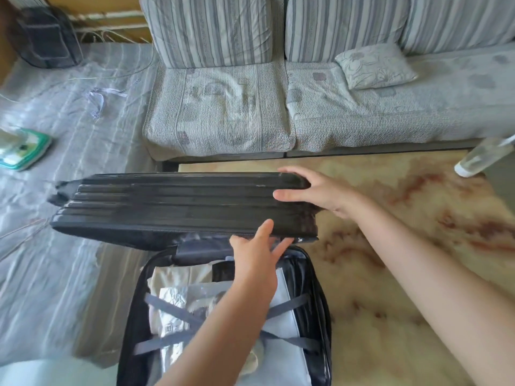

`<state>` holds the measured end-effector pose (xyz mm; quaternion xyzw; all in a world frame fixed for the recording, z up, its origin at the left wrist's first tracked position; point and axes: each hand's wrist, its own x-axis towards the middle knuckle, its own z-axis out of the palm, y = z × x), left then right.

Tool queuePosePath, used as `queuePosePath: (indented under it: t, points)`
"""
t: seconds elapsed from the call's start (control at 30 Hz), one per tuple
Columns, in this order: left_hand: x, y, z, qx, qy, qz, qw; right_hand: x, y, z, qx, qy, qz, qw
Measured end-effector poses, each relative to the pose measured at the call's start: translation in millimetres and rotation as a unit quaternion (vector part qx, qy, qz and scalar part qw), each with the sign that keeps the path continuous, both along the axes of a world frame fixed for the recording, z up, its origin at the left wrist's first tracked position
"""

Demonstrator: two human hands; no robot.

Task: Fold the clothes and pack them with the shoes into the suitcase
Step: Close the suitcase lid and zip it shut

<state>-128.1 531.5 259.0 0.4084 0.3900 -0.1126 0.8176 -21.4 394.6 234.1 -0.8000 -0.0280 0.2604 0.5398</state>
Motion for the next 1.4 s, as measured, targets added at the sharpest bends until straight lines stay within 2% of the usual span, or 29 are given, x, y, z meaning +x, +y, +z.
queuePosePath:
  t: [0.1, 0.17, 0.2, 0.27, 0.33, 0.37, 0.4, 0.47, 0.5, 0.53, 0.6, 0.67, 0.73, 0.8, 0.9, 1.0, 1.1, 1.17, 1.4]
  points:
    - [-31.1, 5.3, 3.2, 0.041, 0.005, -0.065, 0.997, -30.3, -1.1, 1.4, -0.003, -0.011, -0.006, 1.0]
    - [-54.2, 17.3, 12.6, 0.047, 0.01, -0.147, 0.988, -46.9, -1.9, -0.4, 0.011, -0.019, -0.014, 1.0]
    - [-65.6, 27.2, 20.3, 0.055, 0.01, -0.216, 0.975, -53.1, -2.3, -0.8, 0.016, -0.018, -0.017, 1.0]
    - [-85.6, 51.8, 34.6, 0.112, -0.02, -0.367, 0.923, -62.0, -3.5, -0.3, 0.024, -0.005, -0.026, 0.999]
    - [-91.3, 74.6, 46.3, 0.229, -0.106, -0.422, 0.871, -70.4, -5.1, 0.9, 0.025, 0.0, -0.035, 0.999]
    - [-87.7, 84.2, 49.5, 0.33, -0.163, -0.408, 0.836, -75.4, -4.9, 1.6, 0.024, -0.001, -0.037, 0.999]
    - [-80.2, 92.5, 50.0, 0.452, -0.219, -0.389, 0.772, -80.4, -4.7, 2.4, 0.022, -0.005, -0.038, 0.999]
    - [-53.4, 103.9, 41.9, 0.641, -0.292, -0.416, 0.575, -91.2, -4.8, 4.6, 0.015, -0.014, -0.04, 0.999]
    - [-38.2, 107.7, 36.2, 0.681, -0.286, -0.461, 0.491, -97.0, -4.7, 5.2, 0.006, -0.014, -0.044, 0.999]
    - [-23.2, 110.4, 30.5, 0.696, -0.265, -0.509, 0.431, -102.7, -5.2, 5.2, -0.005, -0.009, -0.045, 0.999]
    - [1.4, 116.1, 18.2, 0.698, -0.221, -0.581, 0.356, -114.1, -7.3, 4.6, -0.02, 0.006, -0.043, 0.999]
    - [12.5, 122.2, 7.8, 0.679, -0.209, -0.628, 0.316, -128.1, -9.1, 3.7, -0.026, 0.013, -0.036, 0.999]
    - [12.0, 125.2, -1.1, 0.654, -0.2, -0.663, 0.303, -142.6, -12.4, 3.4, -0.037, 0.006, -0.034, 0.999]
    - [0.0, 127.5, -12.9, 0.619, -0.185, -0.692, 0.323, -158.6, -14.3, -0.4, -0.047, -0.012, -0.035, 0.998]
    - [-30.1, 128.0, -35.5, 0.587, -0.213, -0.698, 0.351, -181.9, -15.8, -15.4, -0.052, -0.033, -0.035, 0.997]
    - [-62.3, 127.9, -59.2, 0.597, -0.231, -0.681, 0.356, -208.5, -16.0, -34.0, -0.059, -0.043, -0.047, 0.996]
    - [-93.3, 128.9, -81.3, 0.611, -0.268, -0.641, 0.38, -238.6, -14.2, -55.2, -0.061, -0.065, -0.076, 0.993]
    - [-113.7, 131.1, -94.4, 0.625, -0.299, -0.613, 0.379, -260.0, -12.7, -70.7, -0.052, -0.08, -0.081, 0.992]
    - [-169.4, 129.1, -137.4, 0.627, -0.311, -0.588, 0.405, -314.1, -8.9, -118.9, -0.092, -0.089, -0.057, 0.99]
